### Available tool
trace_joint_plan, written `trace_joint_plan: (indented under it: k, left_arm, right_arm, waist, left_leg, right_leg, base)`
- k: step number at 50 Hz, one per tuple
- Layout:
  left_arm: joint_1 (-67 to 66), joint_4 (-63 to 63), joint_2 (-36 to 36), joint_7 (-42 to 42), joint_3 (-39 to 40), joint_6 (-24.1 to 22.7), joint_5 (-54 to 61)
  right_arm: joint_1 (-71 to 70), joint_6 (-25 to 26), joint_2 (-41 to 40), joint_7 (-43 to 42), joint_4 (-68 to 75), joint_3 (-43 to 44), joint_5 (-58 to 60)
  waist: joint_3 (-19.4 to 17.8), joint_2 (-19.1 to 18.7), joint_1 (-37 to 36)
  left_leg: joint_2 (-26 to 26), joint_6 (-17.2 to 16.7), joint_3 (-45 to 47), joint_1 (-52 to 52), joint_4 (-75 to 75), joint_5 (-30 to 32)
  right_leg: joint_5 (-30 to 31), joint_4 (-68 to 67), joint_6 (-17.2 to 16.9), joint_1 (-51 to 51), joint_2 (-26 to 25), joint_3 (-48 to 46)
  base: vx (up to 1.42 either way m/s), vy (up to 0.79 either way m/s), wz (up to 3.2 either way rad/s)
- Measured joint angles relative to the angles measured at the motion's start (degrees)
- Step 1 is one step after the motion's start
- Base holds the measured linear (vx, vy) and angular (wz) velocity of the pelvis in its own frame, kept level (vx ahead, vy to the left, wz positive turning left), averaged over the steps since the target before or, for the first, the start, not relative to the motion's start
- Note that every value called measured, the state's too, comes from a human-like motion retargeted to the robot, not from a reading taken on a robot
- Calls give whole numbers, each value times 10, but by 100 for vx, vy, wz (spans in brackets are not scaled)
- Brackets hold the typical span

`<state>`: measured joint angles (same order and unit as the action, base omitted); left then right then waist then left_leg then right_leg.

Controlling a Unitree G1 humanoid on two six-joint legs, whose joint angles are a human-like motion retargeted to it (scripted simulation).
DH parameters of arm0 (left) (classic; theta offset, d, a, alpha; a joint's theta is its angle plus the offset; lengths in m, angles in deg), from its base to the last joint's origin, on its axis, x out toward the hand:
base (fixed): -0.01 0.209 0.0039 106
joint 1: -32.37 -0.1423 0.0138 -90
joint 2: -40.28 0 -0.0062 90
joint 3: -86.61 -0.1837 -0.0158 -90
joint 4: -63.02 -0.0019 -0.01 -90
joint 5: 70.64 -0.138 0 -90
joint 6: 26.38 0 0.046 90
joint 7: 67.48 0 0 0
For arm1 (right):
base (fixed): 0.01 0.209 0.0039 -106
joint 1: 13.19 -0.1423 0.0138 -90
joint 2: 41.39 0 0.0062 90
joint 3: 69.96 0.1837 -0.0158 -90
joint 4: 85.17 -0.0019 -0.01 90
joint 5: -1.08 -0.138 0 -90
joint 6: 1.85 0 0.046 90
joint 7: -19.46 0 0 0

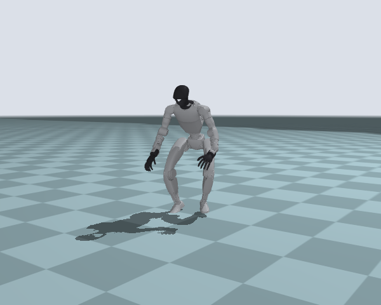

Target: In place motions

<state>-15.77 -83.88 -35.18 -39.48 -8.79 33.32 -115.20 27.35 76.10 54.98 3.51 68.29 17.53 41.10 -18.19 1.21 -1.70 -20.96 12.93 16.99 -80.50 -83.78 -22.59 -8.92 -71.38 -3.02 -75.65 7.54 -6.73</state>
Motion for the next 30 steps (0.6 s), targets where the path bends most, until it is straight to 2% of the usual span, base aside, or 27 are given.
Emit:
trace_joint_plan:
  k: [5, 8, 11, 13, 16, 20, 23, 25, 30]
  left_arm:
    - [-115, -28, -47, -49, 18, 72, 17]
    - [-182, -62, -93, -111, 28, 139, 31]
    - [-249, -109, -147, -154, 51, 186, 55]
    - [-293, -142, -182, -152, 66, 198, 96]
    - [-369, -178, -216, -145, 83, 181, 154]
    - [-452, -231, -251, -115, 121, 179, 158]
    - [-484, -256, -259, -95, 138, 202, 150]
    - [-489, -253, -260, -92, 134, 212, 164]
    - [-455, -202, -247, -86, 117, 190, 186]
  right_arm:
    - [109, 39, -33, -18, 67, 19, 31]
    - [184, 54, -59, -30, 124, 58, 9]
    - [258, 63, -77, -11, 189, 105, -37]
    - [307, 72, -80, 15, 231, 131, -69]
    - [384, 94, -86, 56, 278, 159, -89]
    - [477, 120, -86, 86, 319, 186, -65]
    - [514, 140, -93, 85, 338, 208, -57]
    - [522, 139, -95, 82, 339, 218, -71]
    - [479, 99, -91, 53, 335, 189, -127]
  waist:
    - [-11, -17, 6]
    - [-9, -22, 12]
    - [0, -26, 14]
    - [7, -27, 14]
    - [25, -22, 18]
    - [75, -18, 41]
    - [90, -20, 49]
    - [81, -19, 58]
    - [40, -16, 58]
  left_leg:
    - [34, -56, 7, 191, 217, 44]
    - [70, -86, 24, 312, 380, 89]
    - [102, -112, 47, 430, 541, 138]
    - [124, -129, 51, 503, 631, 165]
    - [149, -150, 50, 591, 729, 191]
    - [176, -156, 42, 640, 792, 211]
    - [174, -156, 51, 653, 794, 208]
    - [169, -151, 46, 648, 769, 194]
    - [143, -128, 41, 605, 670, 150]
  right_leg:
    - [54, 219, -35, 199, 6, 9]
    - [93, 368, -41, 315, 21, 0]
    - [128, 497, -44, 421, 40, -27]
    - [145, 563, -43, 484, 46, -49]
    - [159, 628, -43, 558, 53, -71]
    - [166, 673, -36, 609, 59, -98]
    - [163, 678, -42, 627, 60, -105]
    - [157, 669, -47, 634, 67, -125]
    - [120, 577, -60, 591, 67, -83]
  base:
    - [16, 9, 12]
    - [20, 8, 36]
    - [25, 3, 46]
    - [29, 1, 39]
    - [35, 2, 31]
    - [37, 9, 37]
    - [21, 0, 21]
    - [-1, -3, 30]
    - [-14, 1, -14]
